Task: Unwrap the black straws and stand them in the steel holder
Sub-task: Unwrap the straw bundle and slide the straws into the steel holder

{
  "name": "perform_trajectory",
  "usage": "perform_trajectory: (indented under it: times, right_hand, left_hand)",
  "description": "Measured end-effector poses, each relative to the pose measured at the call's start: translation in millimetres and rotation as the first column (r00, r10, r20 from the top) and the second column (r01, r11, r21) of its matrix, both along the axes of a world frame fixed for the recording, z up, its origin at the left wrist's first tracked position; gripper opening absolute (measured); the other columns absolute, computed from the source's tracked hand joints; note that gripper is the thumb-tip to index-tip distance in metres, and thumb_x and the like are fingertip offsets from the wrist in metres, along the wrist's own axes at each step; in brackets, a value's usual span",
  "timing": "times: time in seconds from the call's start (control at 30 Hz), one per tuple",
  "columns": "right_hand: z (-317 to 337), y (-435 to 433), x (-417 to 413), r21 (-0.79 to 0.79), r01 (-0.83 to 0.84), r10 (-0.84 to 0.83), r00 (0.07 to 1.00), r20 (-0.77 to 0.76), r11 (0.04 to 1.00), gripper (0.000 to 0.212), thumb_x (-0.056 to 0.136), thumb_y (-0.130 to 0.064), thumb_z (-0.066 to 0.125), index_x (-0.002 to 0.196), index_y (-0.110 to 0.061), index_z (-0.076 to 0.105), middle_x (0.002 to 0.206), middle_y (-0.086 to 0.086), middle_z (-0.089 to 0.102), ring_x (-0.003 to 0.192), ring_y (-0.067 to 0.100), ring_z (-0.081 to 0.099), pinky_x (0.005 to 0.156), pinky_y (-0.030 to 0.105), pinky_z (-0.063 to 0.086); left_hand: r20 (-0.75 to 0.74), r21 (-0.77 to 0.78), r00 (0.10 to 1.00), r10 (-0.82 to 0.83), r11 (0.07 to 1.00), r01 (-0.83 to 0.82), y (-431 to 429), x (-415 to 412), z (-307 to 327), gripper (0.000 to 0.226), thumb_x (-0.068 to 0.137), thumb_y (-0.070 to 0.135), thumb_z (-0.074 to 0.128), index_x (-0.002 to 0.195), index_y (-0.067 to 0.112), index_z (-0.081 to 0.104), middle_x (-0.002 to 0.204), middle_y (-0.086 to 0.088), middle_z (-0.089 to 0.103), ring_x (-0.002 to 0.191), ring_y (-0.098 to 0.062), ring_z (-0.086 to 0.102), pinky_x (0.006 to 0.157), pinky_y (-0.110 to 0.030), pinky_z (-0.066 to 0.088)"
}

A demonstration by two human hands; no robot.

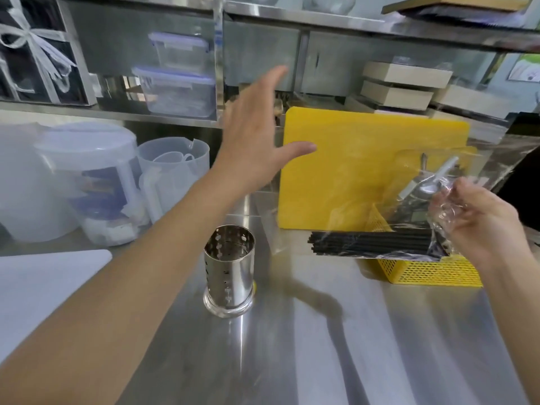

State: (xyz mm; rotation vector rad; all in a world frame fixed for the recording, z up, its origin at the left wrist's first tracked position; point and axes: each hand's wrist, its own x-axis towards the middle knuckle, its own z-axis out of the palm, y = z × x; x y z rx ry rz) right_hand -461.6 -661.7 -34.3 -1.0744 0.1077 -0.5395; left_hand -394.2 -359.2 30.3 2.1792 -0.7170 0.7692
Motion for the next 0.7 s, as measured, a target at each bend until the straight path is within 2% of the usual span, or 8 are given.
perform_trajectory:
  times: [0.07,0.13,0.27,0.33,0.43,0.53,0.63,0.7]
  right_hand:
    - [0.5,0.4,1.8,-0.034,-0.032,0.032,0.999,-0.013,0.999,0.017,0.078,-0.015,0.063,0.063,-0.020,0.070,0.068,-0.006,0.066,0.071,0.008,0.063,0.085,0.025,0.046]
    - [0.5,2.6,3.4,-0.041,-0.072,0.071,0.997,-0.012,0.997,0.029,0.089,-0.011,0.054,0.067,-0.020,0.069,0.070,-0.006,0.066,0.071,0.008,0.063,0.077,0.024,0.051]
    - [3.0,2.0,6.3,0.027,-0.095,0.094,0.995,0.026,0.995,0.033,0.093,-0.009,0.048,0.067,-0.017,0.065,0.069,-0.005,0.067,0.068,0.007,0.063,0.070,0.021,0.054]
    - [4.5,-4.9,7.0,0.039,-0.065,0.065,0.998,0.023,0.997,0.025,0.093,-0.011,0.050,0.071,-0.016,0.062,0.071,-0.006,0.067,0.070,0.007,0.064,0.074,0.023,0.054]
    - [3.3,-16.5,8.3,0.052,-0.061,0.060,0.998,0.020,0.997,0.021,0.092,-0.014,0.051,0.075,-0.016,0.063,0.070,-0.008,0.069,0.073,0.006,0.064,0.086,0.026,0.053]
    - [-2.2,-18.0,10.5,-0.047,-0.042,0.042,0.999,0.006,0.998,0.030,0.092,-0.013,0.050,0.068,-0.020,0.066,0.065,-0.010,0.067,0.071,0.006,0.063,0.079,0.027,0.056]
    - [-9.6,-9.4,11.9,-0.118,-0.104,0.110,0.993,0.043,0.988,0.007,0.077,-0.023,0.068,0.075,-0.017,0.064,0.067,-0.006,0.066,0.070,0.008,0.064,0.073,0.024,0.056]
    - [-15.5,-5.5,13.6,-0.212,-0.118,0.128,0.991,0.033,0.970,0.027,0.059,-0.037,0.080,0.072,-0.017,0.066,0.069,-0.005,0.068,0.071,0.010,0.064,0.071,0.022,0.053]
  left_hand:
    - [0.037,0.094,0.997,-0.069,0.993,0.066,-17.4,7.3,11.6,0.093,0.073,0.055,0.066,0.144,0.018,0.019,0.142,0.000,0.044,0.133,-0.018,0.034,0.106,-0.035,0.015]
    - [0.029,0.167,0.991,-0.131,0.978,0.125,-38.3,8.6,20.3,0.084,0.074,0.060,0.061,0.141,0.023,0.025,0.128,0.004,0.057,0.124,-0.015,0.043,0.101,-0.032,0.016]
    - [-0.024,0.348,0.985,-0.172,0.922,0.170,-67.8,15.5,32.0,0.030,0.085,0.047,0.059,0.107,0.027,0.059,0.092,0.013,0.065,0.096,-0.011,0.055,0.093,-0.031,0.032]
    - [-0.008,0.355,0.987,-0.160,0.922,0.152,-73.5,19.9,40.2,0.019,0.087,0.040,0.058,0.097,0.025,0.063,0.084,0.012,0.065,0.086,-0.008,0.052,0.085,-0.035,0.044]
    - [0.043,0.327,0.988,-0.149,0.936,0.127,-75.7,20.4,56.2,0.016,0.090,0.037,0.056,0.090,0.023,0.064,0.080,0.008,0.069,0.070,0.003,0.049,0.077,-0.034,0.046]
    - [0.067,0.287,0.986,-0.153,0.949,0.128,-74.8,20.4,68.8,0.016,0.090,0.034,0.055,0.085,0.023,0.064,0.069,0.012,0.063,0.066,0.002,0.052,0.081,-0.036,0.048]
    - [0.048,0.291,0.988,-0.147,0.948,0.127,-73.6,23.4,72.3,0.015,0.088,0.033,0.056,0.084,0.021,0.064,0.065,0.012,0.058,0.074,-0.011,0.060,0.083,-0.037,0.048]
    - [0.030,0.294,0.988,-0.153,0.946,0.138,-71.3,27.9,71.0,0.016,0.088,0.033,0.057,0.084,0.019,0.064,0.064,0.012,0.060,0.066,-0.001,0.055,0.084,-0.037,0.049]
